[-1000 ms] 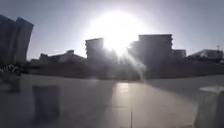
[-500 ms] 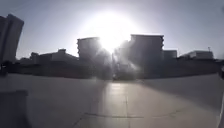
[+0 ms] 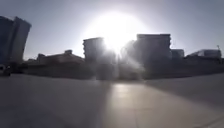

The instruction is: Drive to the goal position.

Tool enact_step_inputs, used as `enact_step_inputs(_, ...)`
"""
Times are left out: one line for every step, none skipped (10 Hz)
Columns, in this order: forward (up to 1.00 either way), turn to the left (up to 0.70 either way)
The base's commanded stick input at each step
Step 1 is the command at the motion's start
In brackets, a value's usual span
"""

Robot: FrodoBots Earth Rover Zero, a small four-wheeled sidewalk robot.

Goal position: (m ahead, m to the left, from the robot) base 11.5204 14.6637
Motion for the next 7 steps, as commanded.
enact_step_inputs(1.00,0.44)
enact_step_inputs(1.00,0.44)
enact_step_inputs(1.00,0.44)
enact_step_inputs(1.00,0.44)
enact_step_inputs(1.00,0.44)
enact_step_inputs(1.00,0.44)
enact_step_inputs(1.00,0.25)
